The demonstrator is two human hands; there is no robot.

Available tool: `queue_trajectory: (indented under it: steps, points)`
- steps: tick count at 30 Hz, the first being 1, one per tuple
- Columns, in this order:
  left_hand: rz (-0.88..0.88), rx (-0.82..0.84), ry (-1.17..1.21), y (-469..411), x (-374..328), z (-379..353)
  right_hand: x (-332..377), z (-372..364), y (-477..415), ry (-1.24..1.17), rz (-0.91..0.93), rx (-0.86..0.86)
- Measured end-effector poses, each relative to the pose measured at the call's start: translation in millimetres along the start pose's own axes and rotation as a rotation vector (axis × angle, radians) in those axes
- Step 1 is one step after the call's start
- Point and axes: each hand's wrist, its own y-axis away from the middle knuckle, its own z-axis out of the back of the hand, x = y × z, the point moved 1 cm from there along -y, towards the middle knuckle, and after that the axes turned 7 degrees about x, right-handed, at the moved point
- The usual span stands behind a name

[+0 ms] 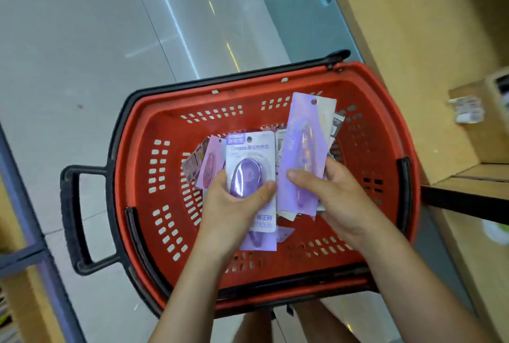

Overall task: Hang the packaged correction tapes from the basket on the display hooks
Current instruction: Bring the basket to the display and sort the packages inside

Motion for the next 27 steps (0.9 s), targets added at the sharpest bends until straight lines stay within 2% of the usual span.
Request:
queue_trajectory:
  steps: [4, 6, 9, 11, 13, 19, 23, 27]
  points:
    - [-0.111, -0.235, -0.049, 42, -48, 6, 42, -6, 42, 0.195, 0.058, -0.043]
    - [-0.168, -0.252, -0.057, 71, -84, 10, 69, -11, 68, 0.333, 0.086, -0.047]
    - [-0.219, -0.088, -0.068, 118, -138, 2, 114, -30, 113, 0.395, 0.154, 0.039]
    - [-0.193, 0.055, -0.059, 145, -164, -10, 147, -49, 146, 0.381, 0.211, 0.105]
    - [-0.167, 0.129, -0.041, 171, -185, -22, 176, -66, 177, 0.389, 0.281, 0.110]
    - [-0.313, 0.156, -0.073, 234, -243, -35, 220, -102, 246, 0.436, 0.500, -0.103]
    - [-0.377, 0.243, -0.106, 274, -277, -38, 229, -120, 288, 0.404, 0.627, -0.254]
    - [-0.395, 0.367, -0.225, 307, -294, -43, 234, -123, 330, 0.400, 0.656, -0.369]
